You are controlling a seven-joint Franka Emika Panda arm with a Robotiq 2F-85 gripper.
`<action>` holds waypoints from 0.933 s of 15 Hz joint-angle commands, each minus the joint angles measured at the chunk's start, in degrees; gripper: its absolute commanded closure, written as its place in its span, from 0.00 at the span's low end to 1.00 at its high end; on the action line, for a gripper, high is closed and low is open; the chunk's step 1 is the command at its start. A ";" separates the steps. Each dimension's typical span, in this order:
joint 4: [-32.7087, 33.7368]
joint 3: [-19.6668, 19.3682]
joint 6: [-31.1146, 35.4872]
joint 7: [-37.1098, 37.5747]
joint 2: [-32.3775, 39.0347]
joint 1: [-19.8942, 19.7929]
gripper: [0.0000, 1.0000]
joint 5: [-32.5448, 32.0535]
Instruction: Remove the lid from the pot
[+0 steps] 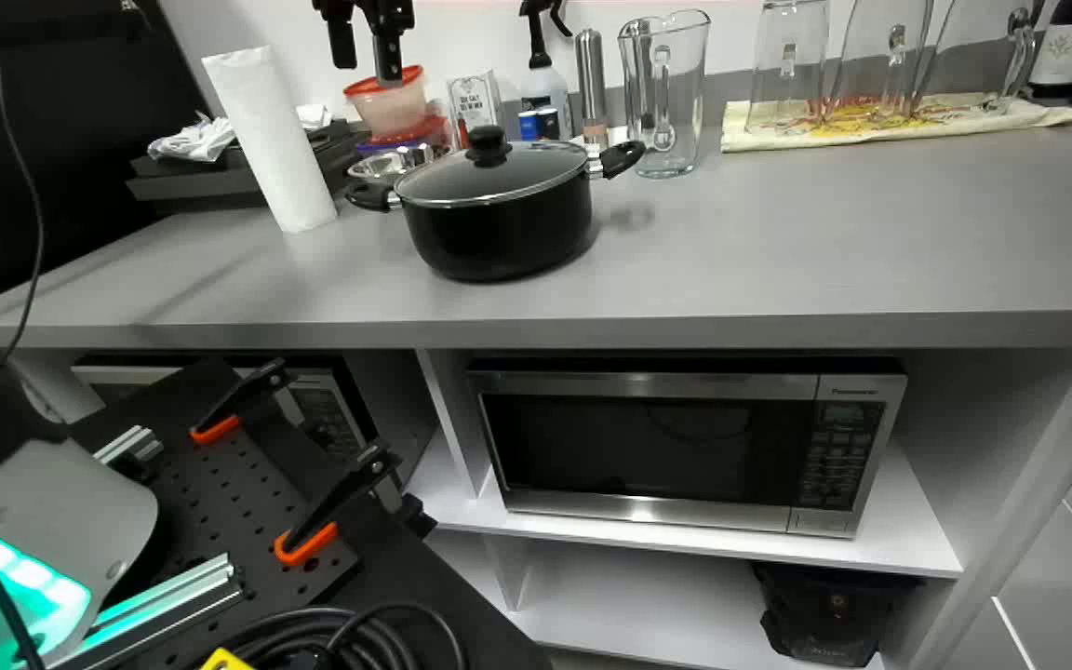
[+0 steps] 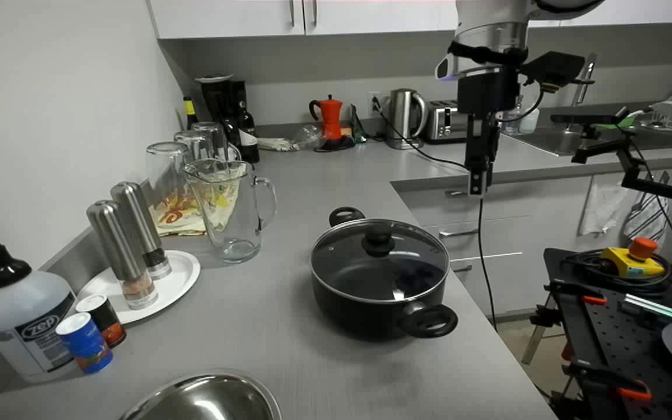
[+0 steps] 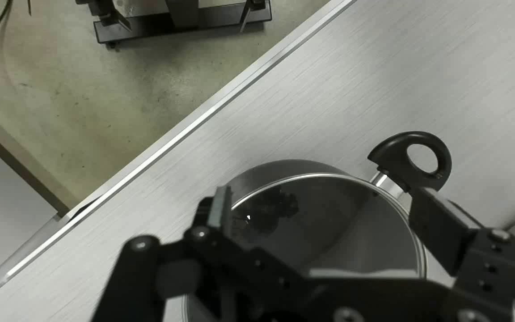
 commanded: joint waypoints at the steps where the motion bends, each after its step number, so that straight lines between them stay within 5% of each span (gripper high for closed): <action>1: 0.07 0.20 -0.11 -0.07 0.01 -0.23 0.00 0.06; 11: 0.07 0.20 -0.11 -0.07 0.01 -0.23 0.00 0.06; 14: 2.31 1.42 -0.58 1.38 2.99 -1.01 0.00 -4.47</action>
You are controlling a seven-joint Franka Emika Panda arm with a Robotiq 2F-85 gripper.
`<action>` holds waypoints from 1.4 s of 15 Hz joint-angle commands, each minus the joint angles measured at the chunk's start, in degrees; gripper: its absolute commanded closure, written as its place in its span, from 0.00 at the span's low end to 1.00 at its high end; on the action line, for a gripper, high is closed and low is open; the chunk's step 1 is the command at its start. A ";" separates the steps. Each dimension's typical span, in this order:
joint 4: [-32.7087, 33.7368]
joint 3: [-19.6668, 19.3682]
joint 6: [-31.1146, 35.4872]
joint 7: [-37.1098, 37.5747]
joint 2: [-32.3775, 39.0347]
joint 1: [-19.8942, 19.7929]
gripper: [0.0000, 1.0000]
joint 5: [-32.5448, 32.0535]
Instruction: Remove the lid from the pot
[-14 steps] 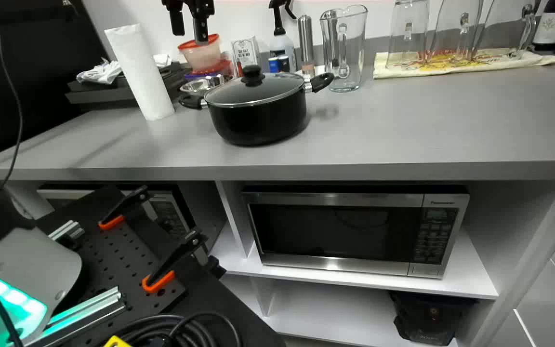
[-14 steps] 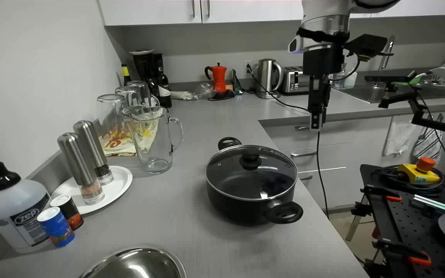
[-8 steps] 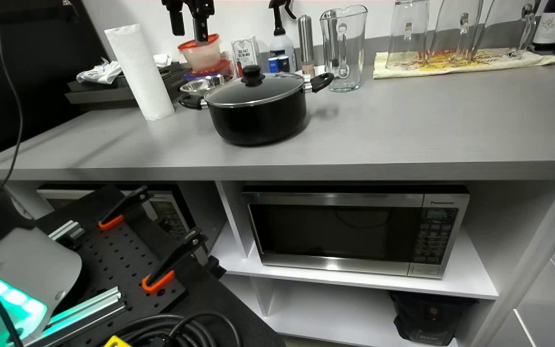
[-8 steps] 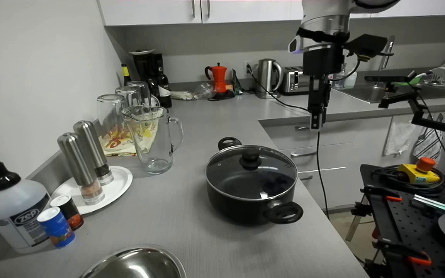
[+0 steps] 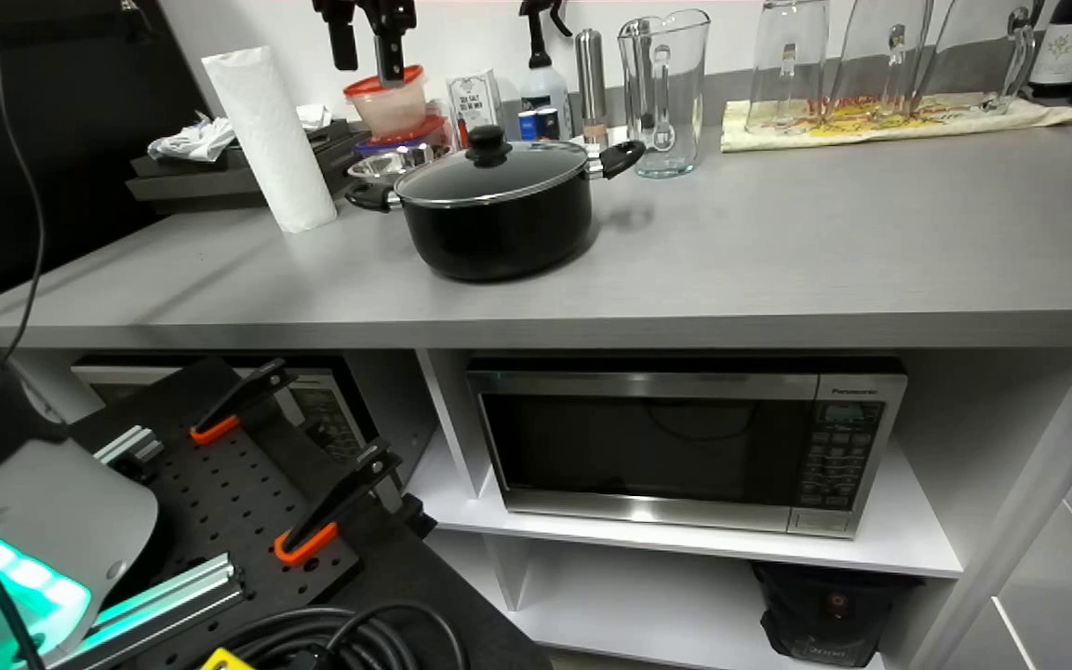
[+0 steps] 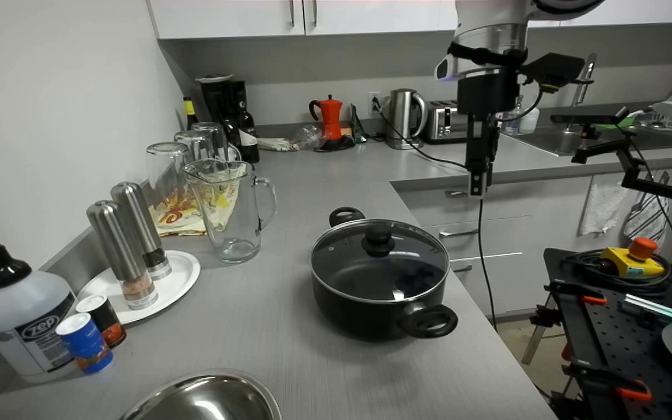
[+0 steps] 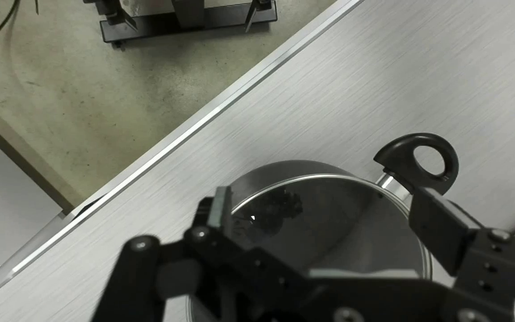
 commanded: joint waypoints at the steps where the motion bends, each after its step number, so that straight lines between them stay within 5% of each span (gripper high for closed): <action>1: 2.82 1.39 -0.37 0.79 3.79 -1.08 0.00 -5.30; 12: 16.26 1.87 9.45 4.91 22.51 -1.85 0.00 -27.68; 21: 23.83 2.54 13.13 6.06 29.47 2.43 0.00 -35.53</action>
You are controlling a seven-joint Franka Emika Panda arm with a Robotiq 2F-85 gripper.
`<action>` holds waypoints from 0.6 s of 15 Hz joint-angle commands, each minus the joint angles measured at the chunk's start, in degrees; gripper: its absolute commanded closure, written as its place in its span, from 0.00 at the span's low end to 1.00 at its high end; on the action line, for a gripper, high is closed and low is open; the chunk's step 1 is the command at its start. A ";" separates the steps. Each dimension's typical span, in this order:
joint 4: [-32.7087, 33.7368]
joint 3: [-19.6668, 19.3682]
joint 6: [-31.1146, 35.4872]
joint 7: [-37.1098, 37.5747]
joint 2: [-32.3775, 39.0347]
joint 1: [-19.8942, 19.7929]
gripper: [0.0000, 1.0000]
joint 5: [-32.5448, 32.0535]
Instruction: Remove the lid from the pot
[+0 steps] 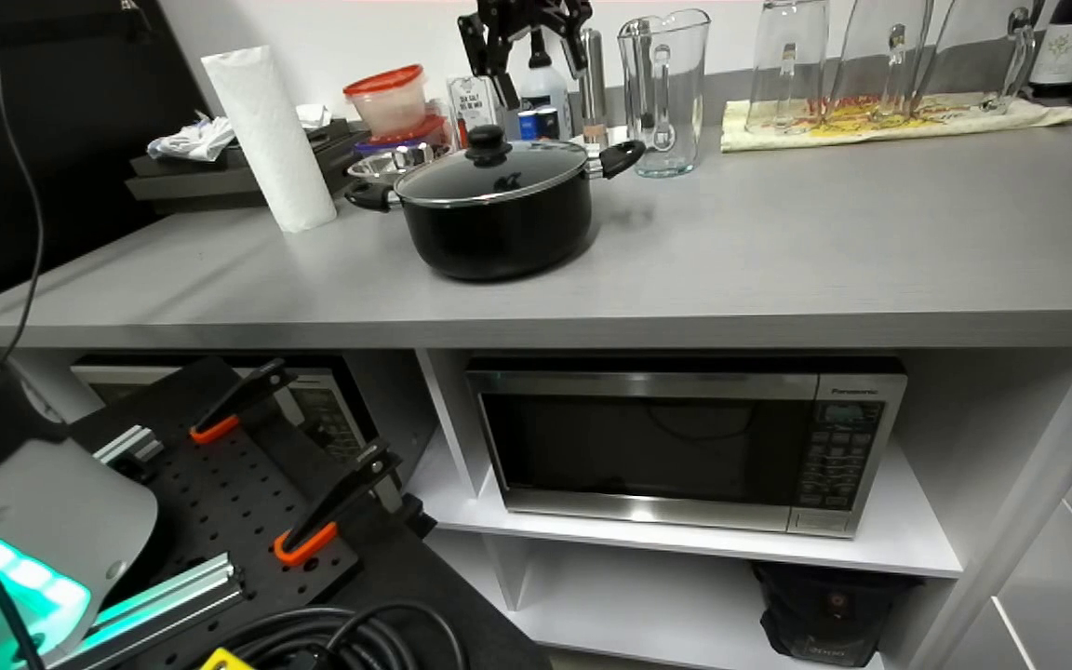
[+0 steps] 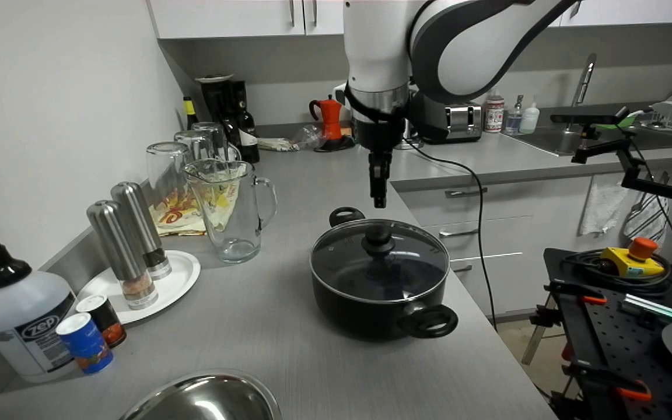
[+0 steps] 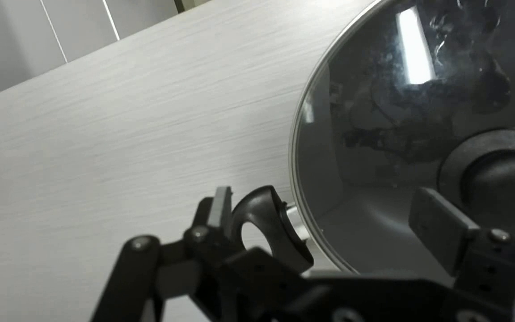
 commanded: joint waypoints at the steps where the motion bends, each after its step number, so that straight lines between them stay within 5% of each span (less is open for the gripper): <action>1: 3.06 0.20 2.04 1.52 2.30 1.71 0.00 -3.00; 9: 1.90 2.60 9.67 -4.62 3.70 3.62 0.00 3.65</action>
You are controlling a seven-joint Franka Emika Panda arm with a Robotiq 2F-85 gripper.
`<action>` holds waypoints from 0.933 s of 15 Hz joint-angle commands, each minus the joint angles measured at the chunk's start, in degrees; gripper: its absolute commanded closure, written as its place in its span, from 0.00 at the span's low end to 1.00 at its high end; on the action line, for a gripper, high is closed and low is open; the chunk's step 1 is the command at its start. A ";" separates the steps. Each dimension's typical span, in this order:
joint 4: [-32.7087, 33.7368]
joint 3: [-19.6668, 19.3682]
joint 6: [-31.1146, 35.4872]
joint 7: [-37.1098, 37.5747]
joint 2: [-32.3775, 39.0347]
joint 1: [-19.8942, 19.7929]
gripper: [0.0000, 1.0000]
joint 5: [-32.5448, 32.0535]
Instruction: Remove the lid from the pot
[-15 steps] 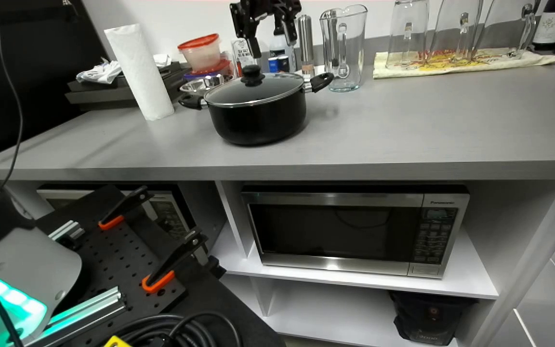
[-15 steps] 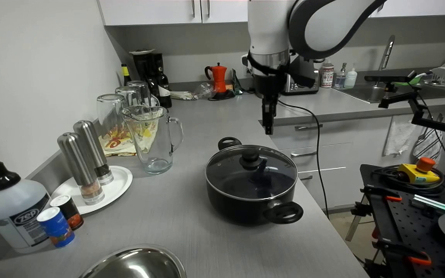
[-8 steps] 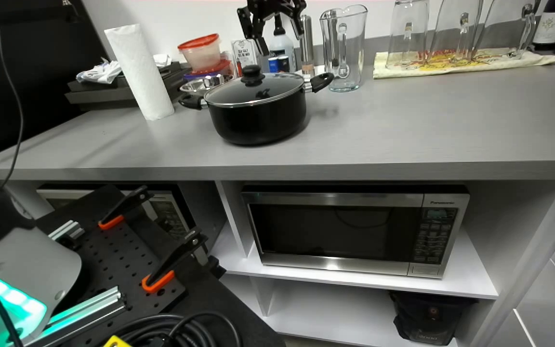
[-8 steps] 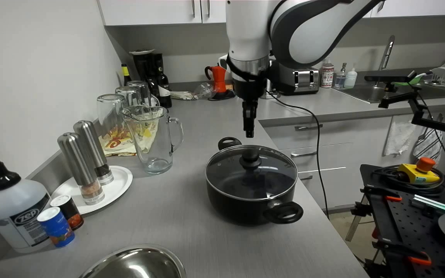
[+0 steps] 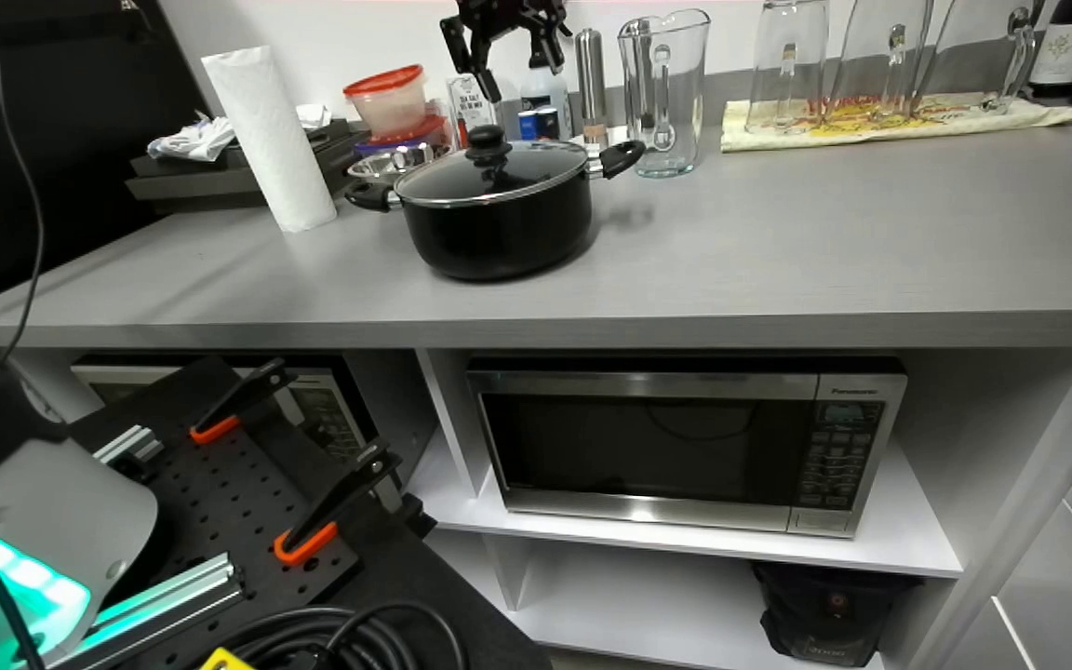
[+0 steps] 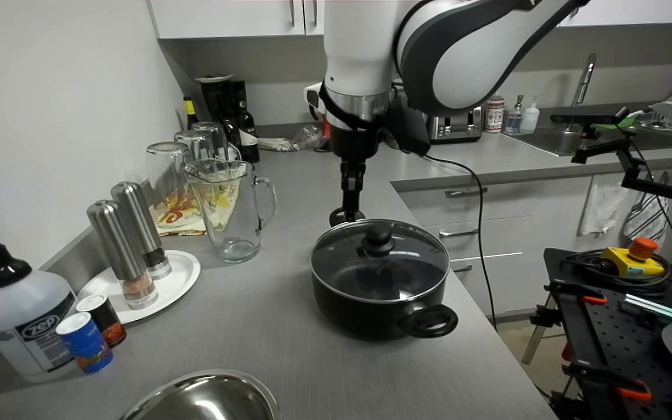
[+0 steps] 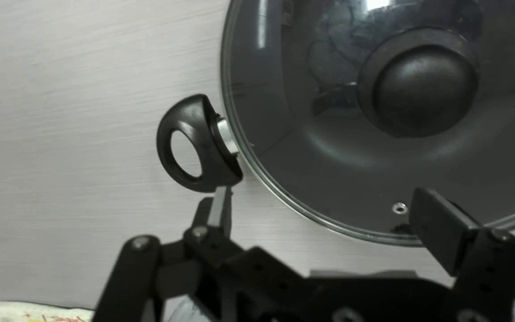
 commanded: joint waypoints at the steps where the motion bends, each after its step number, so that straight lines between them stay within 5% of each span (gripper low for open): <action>1: -0.76 1.20 3.63 -5.01 1.07 0.21 0.00 4.67; 14: -9.50 2.11 5.82 -10.36 -2.48 0.07 0.00 12.49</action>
